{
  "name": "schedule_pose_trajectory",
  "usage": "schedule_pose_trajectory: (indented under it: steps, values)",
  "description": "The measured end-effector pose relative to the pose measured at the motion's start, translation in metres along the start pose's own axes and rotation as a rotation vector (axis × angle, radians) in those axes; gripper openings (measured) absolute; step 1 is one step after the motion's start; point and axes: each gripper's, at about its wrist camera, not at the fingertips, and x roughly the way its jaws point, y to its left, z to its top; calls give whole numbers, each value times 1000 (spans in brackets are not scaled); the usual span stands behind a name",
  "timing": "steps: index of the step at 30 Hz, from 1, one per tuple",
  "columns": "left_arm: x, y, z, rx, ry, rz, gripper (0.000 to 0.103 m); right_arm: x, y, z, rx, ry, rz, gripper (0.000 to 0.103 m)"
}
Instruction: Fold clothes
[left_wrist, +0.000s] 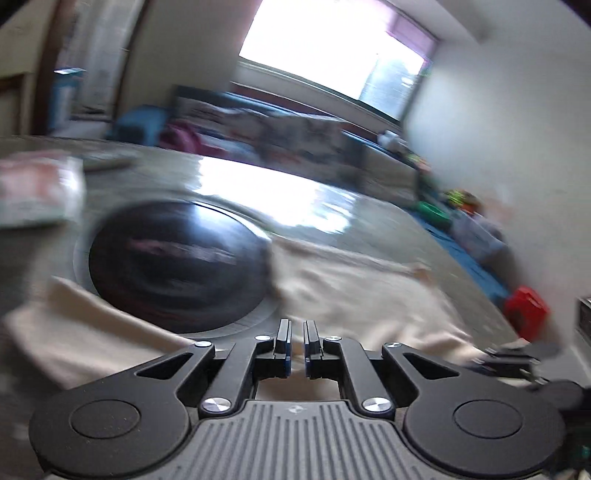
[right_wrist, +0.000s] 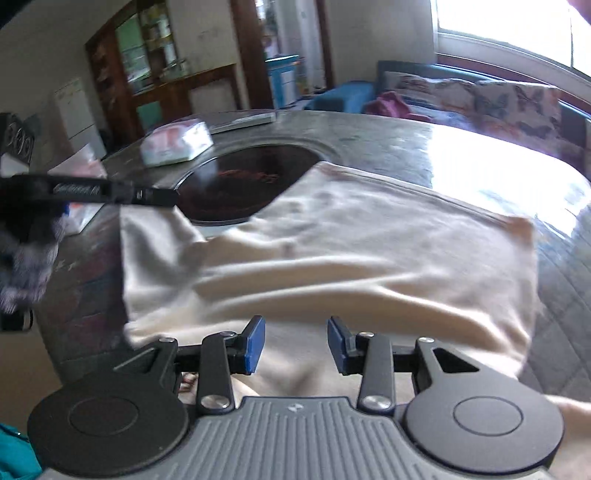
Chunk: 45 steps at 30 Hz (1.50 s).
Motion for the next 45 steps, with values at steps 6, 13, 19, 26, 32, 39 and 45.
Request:
schedule_pose_trajectory:
  steps: [6, 13, 19, 26, 32, 39, 45]
  values:
    - [30, -26, -10, 2, 63, -96, 7, -7, -13, -13, 19, -15, -53, 43]
    - [46, -2, -17, -65, 90, 27, 6, -19, -26, -29, 35, -4, -106, 43]
    - [44, 1, -15, -62, 88, 54, 6, -35, -35, -43, 33, 6, -130, 43]
    - [52, -34, 3, 30, 86, -11, 8, -43, -39, -33, 55, -34, -112, 44]
    - [88, -26, 15, 13, 139, 38, 8, -30, -49, -18, 67, -47, -119, 44]
    - [102, -1, 27, -2, 111, 149, 7, -18, -59, -19, 75, -12, -134, 44]
    - [109, -9, 33, 55, 110, 192, 8, -17, -56, -8, 49, -39, -126, 44]
